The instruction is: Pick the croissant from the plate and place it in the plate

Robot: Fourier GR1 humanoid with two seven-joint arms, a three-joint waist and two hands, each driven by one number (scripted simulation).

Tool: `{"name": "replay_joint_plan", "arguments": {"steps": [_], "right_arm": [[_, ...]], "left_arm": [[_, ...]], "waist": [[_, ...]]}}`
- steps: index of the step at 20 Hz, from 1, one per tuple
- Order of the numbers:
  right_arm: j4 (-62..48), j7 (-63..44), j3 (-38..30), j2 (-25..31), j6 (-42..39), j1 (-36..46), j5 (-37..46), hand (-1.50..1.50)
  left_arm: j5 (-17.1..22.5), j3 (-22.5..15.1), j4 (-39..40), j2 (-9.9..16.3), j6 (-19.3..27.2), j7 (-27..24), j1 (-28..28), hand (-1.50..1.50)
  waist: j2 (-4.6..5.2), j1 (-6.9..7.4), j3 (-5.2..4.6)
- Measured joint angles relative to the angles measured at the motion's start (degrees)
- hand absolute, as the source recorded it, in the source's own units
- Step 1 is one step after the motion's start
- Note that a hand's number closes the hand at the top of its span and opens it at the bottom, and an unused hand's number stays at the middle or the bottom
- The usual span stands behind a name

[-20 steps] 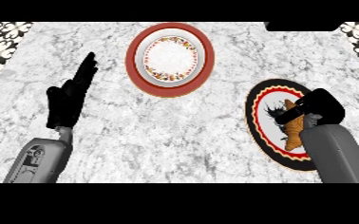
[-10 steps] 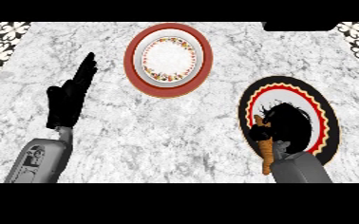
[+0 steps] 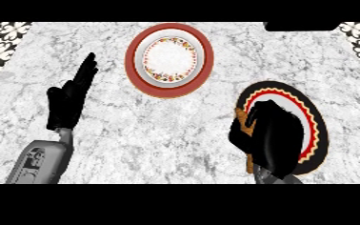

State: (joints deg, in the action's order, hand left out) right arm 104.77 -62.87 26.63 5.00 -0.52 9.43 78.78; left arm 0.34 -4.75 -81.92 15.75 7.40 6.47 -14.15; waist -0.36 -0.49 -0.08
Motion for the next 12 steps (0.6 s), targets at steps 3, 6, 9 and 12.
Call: {"name": "replay_joint_plan", "arguments": {"steps": [3,6,9,12], "right_arm": [[1.92,0.97,1.32,-1.96,-0.82,4.65,3.97,1.50],[1.76,2.24,1.29,-3.42,-1.71,10.06,4.58,1.50],[-1.94,2.00,1.09,-4.09,-1.60,17.43,1.27,1.50],[-7.38,1.51,-0.16,-4.41,-0.26,23.82,-3.49,1.50]], "left_arm": [[0.31,0.79,1.33,0.13,-0.87,-0.69,-0.88,0.00],[-0.04,0.65,-0.42,-0.30,-0.89,-0.03,-0.07,0.00],[0.06,1.08,0.07,-0.21,-1.95,-0.38,-0.32,0.00],[-0.52,0.73,-0.21,-0.65,-2.09,-0.34,-0.27,0.00]], "waist": [[0.16,0.27,0.02],[0.22,0.64,0.03],[0.34,1.02,0.04],[0.44,1.48,0.05]]}}
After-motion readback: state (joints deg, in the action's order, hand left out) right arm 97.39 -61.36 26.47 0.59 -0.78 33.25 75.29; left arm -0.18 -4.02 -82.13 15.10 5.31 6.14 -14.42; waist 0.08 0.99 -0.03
